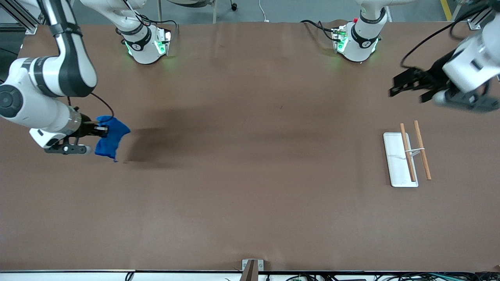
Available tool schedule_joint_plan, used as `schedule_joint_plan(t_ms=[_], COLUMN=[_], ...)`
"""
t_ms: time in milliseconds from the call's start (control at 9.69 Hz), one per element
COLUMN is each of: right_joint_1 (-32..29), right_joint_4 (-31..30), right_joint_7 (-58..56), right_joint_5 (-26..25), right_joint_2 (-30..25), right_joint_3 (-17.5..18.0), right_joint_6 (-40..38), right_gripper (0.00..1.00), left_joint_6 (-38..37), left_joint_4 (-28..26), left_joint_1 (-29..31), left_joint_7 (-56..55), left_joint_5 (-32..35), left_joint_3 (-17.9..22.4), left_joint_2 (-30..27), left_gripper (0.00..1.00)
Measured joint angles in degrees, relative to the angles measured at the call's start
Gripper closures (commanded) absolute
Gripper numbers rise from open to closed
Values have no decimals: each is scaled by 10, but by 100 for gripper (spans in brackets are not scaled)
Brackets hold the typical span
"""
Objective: Right arm passes towel to left arm to hang
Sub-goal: 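Lift the towel with the right gripper while the left gripper approaches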
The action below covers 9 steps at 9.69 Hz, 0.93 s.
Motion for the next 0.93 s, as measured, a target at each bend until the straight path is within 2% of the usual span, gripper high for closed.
schedule_joint_plan(t_ms=[206, 413, 619, 929], right_joint_1=[10, 19, 24, 26], right_joint_4=[7, 13, 21, 47], right_joint_7=[9, 17, 21, 25], right_joint_5=[135, 236, 347, 493], right_joint_2=[2, 6, 13, 16], right_joint_3=[42, 86, 131, 183], right_joint_6=[42, 92, 128, 137], right_gripper=[100, 100, 100, 100], left_joint_6=[54, 91, 97, 96], left_joint_4=[0, 0, -2, -21], left_joint_1=[-6, -20, -26, -36], left_joint_7=[25, 70, 105, 169], left_joint_5=[-124, -256, -373, -558], left_joint_3=[-2, -9, -13, -31], left_joint_2=[77, 141, 191, 246], left_gripper=[0, 0, 0, 0])
